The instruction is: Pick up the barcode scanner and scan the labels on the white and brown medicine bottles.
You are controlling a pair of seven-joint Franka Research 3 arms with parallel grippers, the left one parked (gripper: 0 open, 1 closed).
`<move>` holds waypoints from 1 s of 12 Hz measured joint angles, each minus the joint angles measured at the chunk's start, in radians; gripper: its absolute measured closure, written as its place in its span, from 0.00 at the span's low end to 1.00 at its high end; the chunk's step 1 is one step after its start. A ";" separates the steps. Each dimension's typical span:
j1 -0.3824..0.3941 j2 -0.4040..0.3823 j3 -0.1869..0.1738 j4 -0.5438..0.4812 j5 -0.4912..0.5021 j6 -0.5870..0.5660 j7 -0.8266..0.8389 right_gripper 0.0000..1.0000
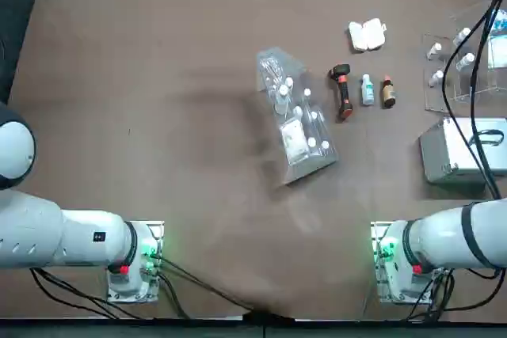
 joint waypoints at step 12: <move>0.065 0.058 0.003 -0.019 0.061 0.058 0.005 0.00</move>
